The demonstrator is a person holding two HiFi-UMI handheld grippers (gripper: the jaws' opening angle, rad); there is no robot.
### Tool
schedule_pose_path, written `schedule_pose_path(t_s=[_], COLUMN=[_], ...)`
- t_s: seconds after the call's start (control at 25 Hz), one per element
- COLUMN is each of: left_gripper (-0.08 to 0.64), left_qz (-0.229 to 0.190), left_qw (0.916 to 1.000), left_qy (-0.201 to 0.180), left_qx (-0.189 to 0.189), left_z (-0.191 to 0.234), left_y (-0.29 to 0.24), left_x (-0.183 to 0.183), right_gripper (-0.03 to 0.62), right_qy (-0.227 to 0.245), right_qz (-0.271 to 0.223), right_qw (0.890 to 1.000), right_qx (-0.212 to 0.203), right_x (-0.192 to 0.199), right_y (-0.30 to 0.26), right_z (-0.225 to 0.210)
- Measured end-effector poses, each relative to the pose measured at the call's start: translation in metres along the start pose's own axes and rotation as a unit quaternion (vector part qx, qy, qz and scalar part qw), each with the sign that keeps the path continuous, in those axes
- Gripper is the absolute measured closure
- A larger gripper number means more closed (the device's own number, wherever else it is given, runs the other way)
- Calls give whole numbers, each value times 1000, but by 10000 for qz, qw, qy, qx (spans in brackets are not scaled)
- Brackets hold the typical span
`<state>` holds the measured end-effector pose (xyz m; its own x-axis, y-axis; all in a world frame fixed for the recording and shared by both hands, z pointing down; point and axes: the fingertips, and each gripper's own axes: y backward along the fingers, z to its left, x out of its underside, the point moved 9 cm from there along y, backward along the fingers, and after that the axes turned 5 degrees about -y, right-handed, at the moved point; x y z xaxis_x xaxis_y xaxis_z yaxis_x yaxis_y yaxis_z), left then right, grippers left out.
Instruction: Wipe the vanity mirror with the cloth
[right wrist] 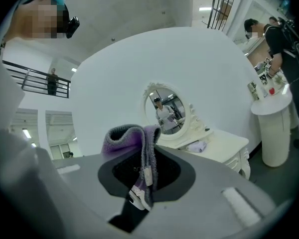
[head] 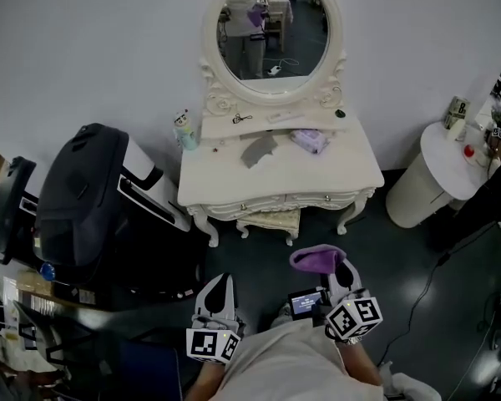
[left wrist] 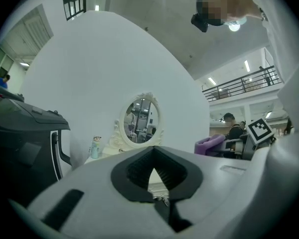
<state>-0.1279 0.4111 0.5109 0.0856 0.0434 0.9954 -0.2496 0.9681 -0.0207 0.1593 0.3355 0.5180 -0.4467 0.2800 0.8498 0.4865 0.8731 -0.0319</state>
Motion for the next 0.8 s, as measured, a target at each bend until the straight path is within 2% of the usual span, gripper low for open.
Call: schedule_pose_path(t_s=[0.28,0.52,0.8], left_gripper=[560,560,560], left_qz=[42,172,286], left_qw=[9999,9996,9991], left_qy=[11,165,212], left_qx=[-131,-162,210], left_z=[-6,-6,1], left_y=[-63,-99,-157], left_x=[4,7,13], right_gripper=[540,540,540], right_qy=[-5,-174,-90], right_qz=[8,210,169], right_qw=[10000,9994,9989], right_qx=[-38,217,427], right_x=[-27,-27,-37], right_y=[-45,-62,-95], right_z=[-47,-71,-92])
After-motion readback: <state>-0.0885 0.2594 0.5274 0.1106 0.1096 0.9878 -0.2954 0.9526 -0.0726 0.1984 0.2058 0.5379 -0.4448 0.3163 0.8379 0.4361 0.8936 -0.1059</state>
